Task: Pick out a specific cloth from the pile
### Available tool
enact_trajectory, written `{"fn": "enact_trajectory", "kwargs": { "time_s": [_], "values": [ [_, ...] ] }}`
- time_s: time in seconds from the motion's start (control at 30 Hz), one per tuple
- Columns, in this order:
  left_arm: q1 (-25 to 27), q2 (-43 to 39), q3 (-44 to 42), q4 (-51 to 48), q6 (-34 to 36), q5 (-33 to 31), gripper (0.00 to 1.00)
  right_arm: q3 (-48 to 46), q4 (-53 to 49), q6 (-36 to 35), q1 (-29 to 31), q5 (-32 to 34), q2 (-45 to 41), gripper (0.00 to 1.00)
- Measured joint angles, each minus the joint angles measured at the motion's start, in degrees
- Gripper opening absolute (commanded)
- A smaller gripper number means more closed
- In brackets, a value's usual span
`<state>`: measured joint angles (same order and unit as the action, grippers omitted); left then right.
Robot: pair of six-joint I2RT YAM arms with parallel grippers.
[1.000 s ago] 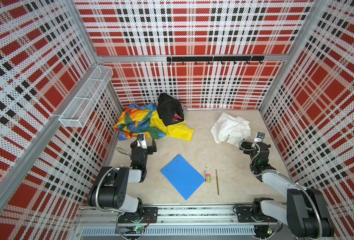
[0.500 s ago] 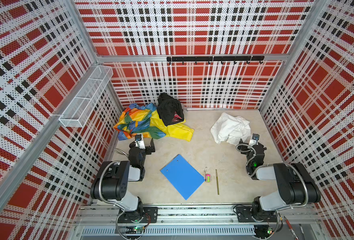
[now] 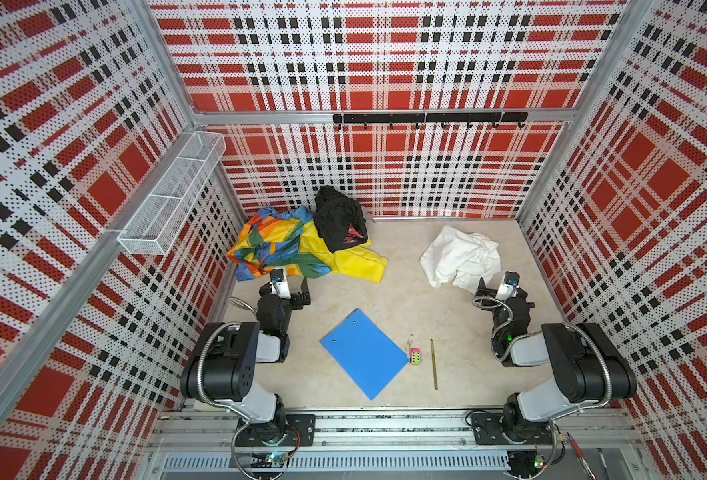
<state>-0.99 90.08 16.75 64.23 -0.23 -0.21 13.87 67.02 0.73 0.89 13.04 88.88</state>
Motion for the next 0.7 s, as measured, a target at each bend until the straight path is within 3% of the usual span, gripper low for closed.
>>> {"fn": "enact_trajectory", "kwargs": {
  "time_s": [0.17, 0.3, 0.7],
  "values": [
    [0.0, 0.0, 0.0, 0.0, 0.0, 0.0, 0.99, -5.5, 8.1, -0.4, -0.3, -2.5, 0.1, 1.00],
    [0.0, 0.0, 0.0, 0.0, 0.0, 0.0, 0.99, -1.1, 3.3, -1.7, -0.7, -6.7, 0.1, 1.00],
    [0.0, 0.0, 0.0, 0.0, -0.2, 0.0, 0.99, 1.5, -0.9, -1.6, -0.9, -6.6, 0.1, 1.00]
  ]
}}
